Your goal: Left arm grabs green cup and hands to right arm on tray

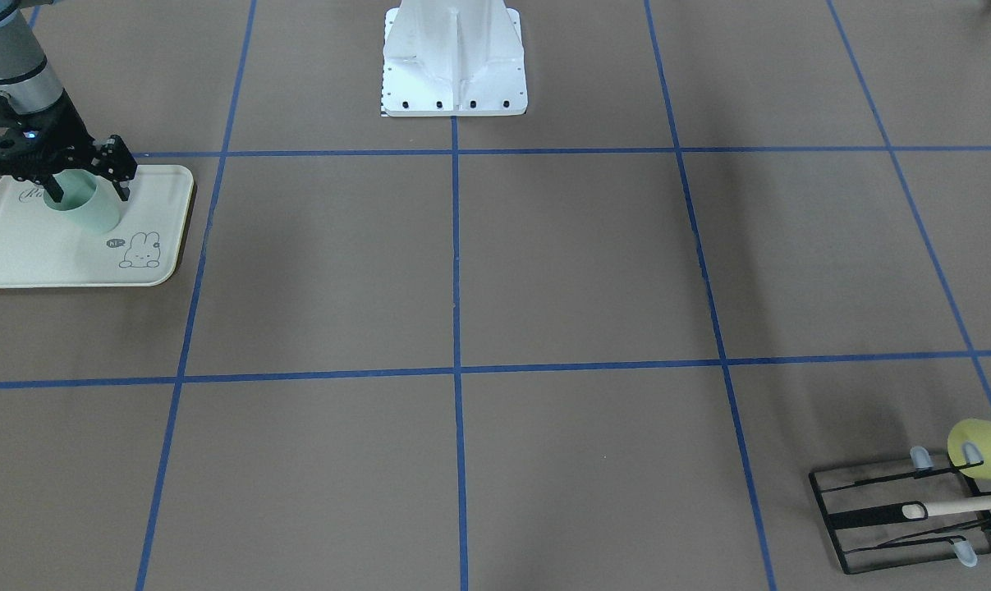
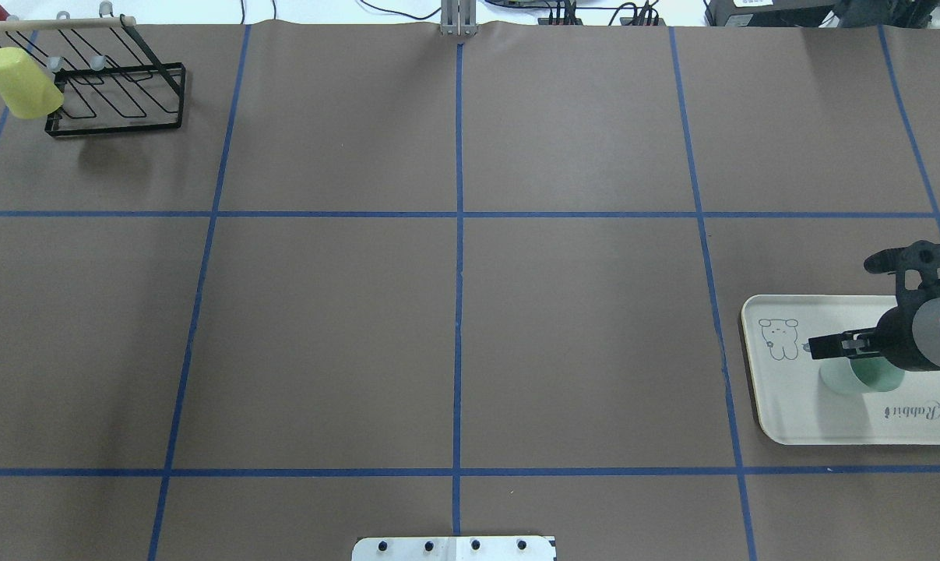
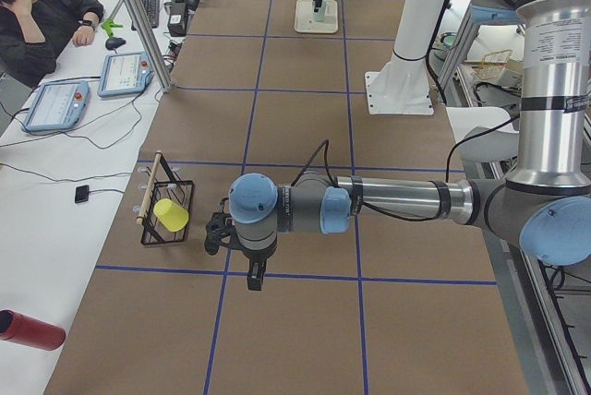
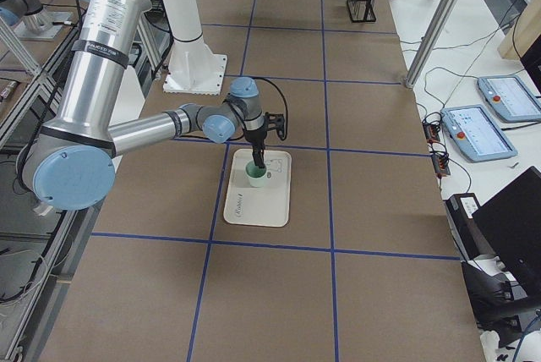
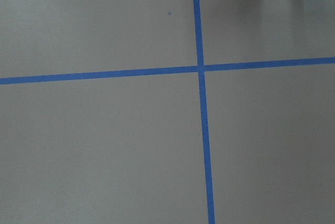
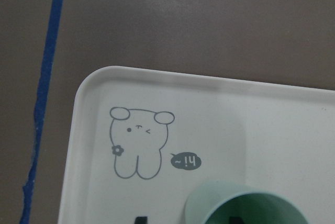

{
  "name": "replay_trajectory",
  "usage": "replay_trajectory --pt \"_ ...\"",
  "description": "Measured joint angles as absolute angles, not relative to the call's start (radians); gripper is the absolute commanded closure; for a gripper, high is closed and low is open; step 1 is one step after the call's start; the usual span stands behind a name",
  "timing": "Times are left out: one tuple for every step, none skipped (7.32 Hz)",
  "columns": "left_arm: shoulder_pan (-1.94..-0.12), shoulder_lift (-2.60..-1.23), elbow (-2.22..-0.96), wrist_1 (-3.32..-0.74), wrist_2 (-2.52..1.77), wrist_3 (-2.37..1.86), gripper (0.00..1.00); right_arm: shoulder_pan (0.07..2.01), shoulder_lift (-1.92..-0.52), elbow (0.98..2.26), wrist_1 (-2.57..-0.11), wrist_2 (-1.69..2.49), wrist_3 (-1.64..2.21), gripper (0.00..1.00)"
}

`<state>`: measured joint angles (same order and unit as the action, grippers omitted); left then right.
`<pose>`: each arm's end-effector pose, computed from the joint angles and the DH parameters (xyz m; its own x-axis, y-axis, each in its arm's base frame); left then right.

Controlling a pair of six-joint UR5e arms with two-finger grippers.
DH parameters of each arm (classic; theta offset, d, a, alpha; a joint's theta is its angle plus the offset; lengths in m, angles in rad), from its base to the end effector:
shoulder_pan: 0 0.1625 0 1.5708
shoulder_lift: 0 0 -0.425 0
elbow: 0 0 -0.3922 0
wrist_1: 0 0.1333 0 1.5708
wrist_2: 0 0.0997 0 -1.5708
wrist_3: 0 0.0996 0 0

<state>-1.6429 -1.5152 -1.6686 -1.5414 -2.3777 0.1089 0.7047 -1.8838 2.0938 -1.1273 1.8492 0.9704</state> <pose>-0.0950 -0.4632 0.6379 0.6943 0.0680 -0.7164 -0.0035 0.9958 0.0912 -0.2286 -0.3334 0.5005 0.7791 -0.0506 0.6249 -0.0672 0.9843 0.1634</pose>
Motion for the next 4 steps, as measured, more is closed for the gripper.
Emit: replay_trajectory --pt "-1.643 -1.517 -1.668 -1.541 -2.378 0.109 0.00 0.772 -1.875 2.095 -1.151 1.901 0.915 0.01" --pt "-1.643 -1.518 -1.668 -1.541 -2.378 0.108 0.00 0.855 -1.853 2.095 -1.201 1.956 0.821 0.01" --pt "-1.642 -1.518 -1.668 -1.541 -2.378 0.108 0.00 0.941 -1.808 2.094 -1.289 2.005 0.708 0.01" --pt "-1.642 -1.519 -1.668 -1.542 -2.378 0.107 0.00 1.026 -1.744 2.090 -1.409 2.046 0.578 0.01"
